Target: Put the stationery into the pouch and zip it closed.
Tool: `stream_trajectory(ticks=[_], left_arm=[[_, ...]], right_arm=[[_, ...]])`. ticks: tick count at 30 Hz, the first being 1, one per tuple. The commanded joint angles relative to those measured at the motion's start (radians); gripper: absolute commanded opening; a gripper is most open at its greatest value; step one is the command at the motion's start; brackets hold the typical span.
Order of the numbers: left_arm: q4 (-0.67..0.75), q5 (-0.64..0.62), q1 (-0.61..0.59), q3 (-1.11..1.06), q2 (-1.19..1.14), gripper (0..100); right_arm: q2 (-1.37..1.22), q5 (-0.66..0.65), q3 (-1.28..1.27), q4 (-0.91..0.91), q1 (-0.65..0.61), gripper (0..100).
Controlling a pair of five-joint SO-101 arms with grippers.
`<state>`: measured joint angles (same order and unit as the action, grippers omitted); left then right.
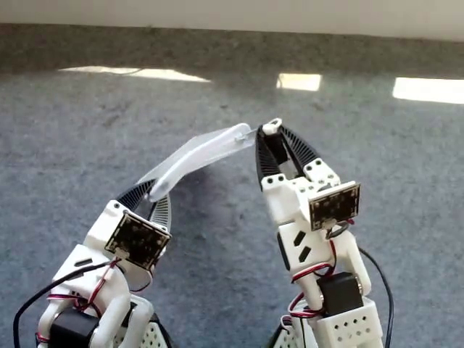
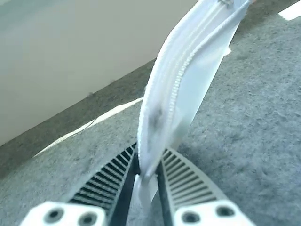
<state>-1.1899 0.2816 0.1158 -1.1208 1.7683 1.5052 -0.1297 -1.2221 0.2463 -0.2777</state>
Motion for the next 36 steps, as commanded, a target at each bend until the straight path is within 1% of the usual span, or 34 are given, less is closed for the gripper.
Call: stream_trajectory(ticks=[1,6,7,8,10,12,14,17,23,36], left_arm=[[0.006,-0.026,-0.082,0.027,0.019,0],[0.008,-0.023,-0.077,0.021,0.019,0],[0.008,-0.023,-0.077,0.021,0.019,0],[0.008,-0.021,-0.077,0.019,0.019,0],[0.008,-0.021,-0.077,0.019,0.019,0],[0.008,-0.021,-0.077,0.019,0.019,0],[0.008,-0.021,-0.077,0.019,0.019,0],[0.008,-0.021,-0.077,0.012,0.019,0],[0.074,-0.020,-0.084,-0.038,0.019,0],[0.077,-0.020,-0.076,-0.041,0.012,0]], right_arm=[[0.004,-0.005,0.030,-0.050,0.090,0.5],[0.012,-0.009,0.030,-0.039,0.074,0.8],[0.012,-0.011,0.031,-0.015,0.059,1.8],[0.012,-0.011,0.033,0.025,0.042,4.3],[0.012,-0.006,0.038,0.108,0.008,13.2],[0.012,-0.006,0.050,0.139,-0.022,22.5],[0.012,-0.006,0.064,0.166,-0.039,28.0],[0.013,-0.005,0.065,0.189,-0.056,26.5],[0.013,-0.005,0.065,0.189,-0.074,21.6],[0.013,-0.003,0.065,0.189,-0.076,21.4]])
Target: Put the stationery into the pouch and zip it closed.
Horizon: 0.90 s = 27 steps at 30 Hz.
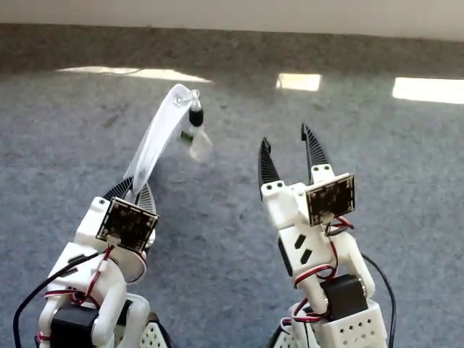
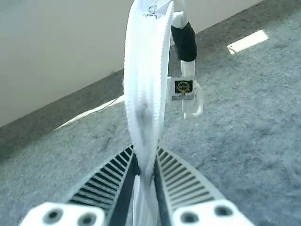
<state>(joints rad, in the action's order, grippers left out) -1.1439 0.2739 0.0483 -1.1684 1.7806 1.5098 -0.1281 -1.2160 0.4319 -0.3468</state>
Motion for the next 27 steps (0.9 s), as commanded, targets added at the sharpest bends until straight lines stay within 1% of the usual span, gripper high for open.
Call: stream_trajectory(ticks=[1,3,6,8,10,12,19,22,27], left_arm=[[0.031,-0.012,-0.008,0.008,-0.001,0],[0.032,-0.015,-0.008,0.008,0.001,2],[0.028,-0.020,-0.008,0.010,0.005,13],[0.025,-0.055,-0.007,0.015,0.005,17],[0.025,-0.094,0.010,0.019,0.007,17],[0.023,-0.094,0.036,0.038,0.007,17],[-0.100,-0.101,0.105,0.150,0.007,17],[-0.114,-0.135,0.113,0.173,0.007,17],[-0.126,-0.140,0.111,0.220,0.008,17]], right_arm=[[0.008,-0.005,0.059,0.002,-0.007,21.4],[0.008,-0.005,0.059,0.002,-0.007,21.4],[0.008,-0.005,0.059,0.002,-0.007,21.4],[0.008,-0.005,0.059,0.002,-0.007,21.3],[0.007,-0.005,0.059,0.002,-0.007,21.3],[0.007,-0.005,0.059,0.002,-0.007,21.3],[0.004,-0.005,0.059,0.002,-0.007,21.3],[0.004,-0.005,0.059,0.002,-0.007,21.3],[0.004,-0.005,0.059,0.002,-0.007,21.3]])
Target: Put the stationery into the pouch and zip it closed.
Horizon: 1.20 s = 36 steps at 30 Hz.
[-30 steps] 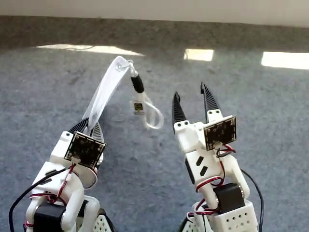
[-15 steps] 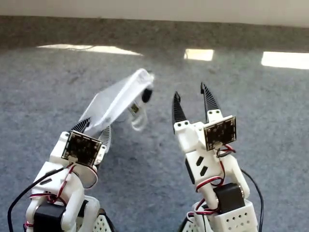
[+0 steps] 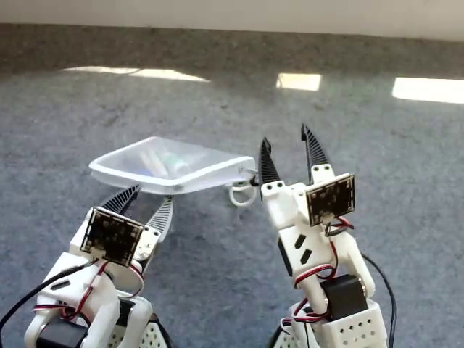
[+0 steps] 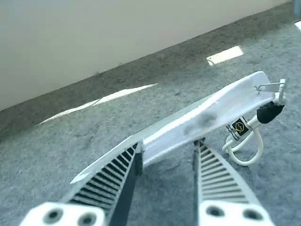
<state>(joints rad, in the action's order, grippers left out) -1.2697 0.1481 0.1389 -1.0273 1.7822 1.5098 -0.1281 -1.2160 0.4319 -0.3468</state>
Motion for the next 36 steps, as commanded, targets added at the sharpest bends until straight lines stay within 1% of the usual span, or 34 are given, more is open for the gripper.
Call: stream_trajectory(ticks=[1,4,11,13,15,17,19,22,25,27,34,36], left_arm=[[0.000,-0.025,0.019,0.093,0.007,17],[0.005,-0.087,0.019,0.127,0.007,17],[0.008,-0.094,0.018,0.137,0.007,17],[0.008,-0.094,0.018,0.137,0.007,17],[0.008,-0.092,0.012,0.137,0.007,17],[0.008,-0.094,-0.027,0.134,0.007,17],[0.021,-0.097,-0.071,0.134,0.007,16],[0.037,-0.097,-0.116,0.133,0.007,8],[0.048,-0.097,-0.119,0.133,0.007,0],[0.049,-0.097,-0.122,0.133,0.007,1],[0.054,-0.097,-0.117,0.131,0.007,1],[0.078,-0.097,-0.116,0.113,0.007,1]], right_arm=[[0.002,-0.005,0.059,0.002,-0.007,21.3],[0.002,-0.005,0.059,0.002,-0.007,21.3],[0.002,-0.006,0.056,0.002,-0.039,21.1],[0.002,-0.006,0.054,0.002,-0.039,18.0],[0.005,-0.009,0.058,0.002,-0.035,11.4],[0.008,-0.012,0.061,0.001,-0.033,6.0],[0.008,-0.014,0.077,0.001,-0.033,3.6],[0.008,-0.014,0.090,0.001,-0.035,0.6],[0.008,-0.008,0.091,0.001,-0.039,0.5],[0.008,-0.008,0.091,0.001,-0.039,0.5],[0.008,-0.009,0.081,0.007,-0.033,0.5],[0.010,-0.006,0.031,0.007,-0.033,0.5]])
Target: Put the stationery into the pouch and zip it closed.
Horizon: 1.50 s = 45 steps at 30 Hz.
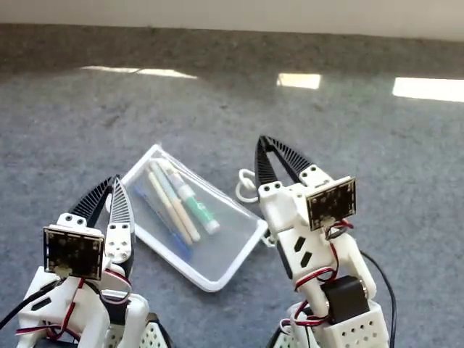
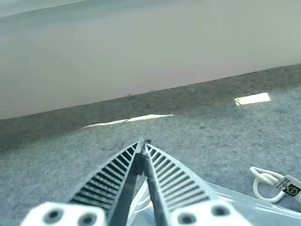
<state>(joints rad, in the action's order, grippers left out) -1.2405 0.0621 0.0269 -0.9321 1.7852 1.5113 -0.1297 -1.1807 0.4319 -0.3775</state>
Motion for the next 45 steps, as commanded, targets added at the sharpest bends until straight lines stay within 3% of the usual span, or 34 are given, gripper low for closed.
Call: stream_trajectory(ticks=[1,5,12,17,21,27,31,39,45], left_arm=[[0.074,-0.011,-0.004,-0.002,0.004,1],[0.147,-0.008,-0.005,-0.120,0.004,1],[0.150,-0.011,-0.012,-0.277,0.004,1],[0.155,-0.011,-0.012,-0.452,0.004,1],[0.178,-0.008,-0.012,-0.582,0.004,1],[0.333,-0.006,-0.012,-0.769,-0.001,1],[0.344,-0.006,-0.012,-0.765,0.002,1],[0.193,-0.006,-0.012,-0.765,0.002,1],[0.066,-0.006,-0.012,-0.765,0.002,1]], right_arm=[[0.008,-0.005,-0.030,0.007,-0.002,0.5],[0.008,-0.005,-0.131,0.004,-0.002,0.5],[0.008,-0.008,-0.366,0.002,0.002,0.5],[0.008,-0.011,-0.510,-0.007,0.071,0.5],[0.001,-0.011,-0.618,-0.122,0.143,0.5],[0.007,-0.005,-0.650,-0.007,0.156,0.5],[0.007,-0.005,-0.650,0.119,0.156,0.5],[0.007,-0.009,-0.648,0.349,0.159,0.5],[0.007,-0.011,-0.644,0.357,0.162,0.5]])
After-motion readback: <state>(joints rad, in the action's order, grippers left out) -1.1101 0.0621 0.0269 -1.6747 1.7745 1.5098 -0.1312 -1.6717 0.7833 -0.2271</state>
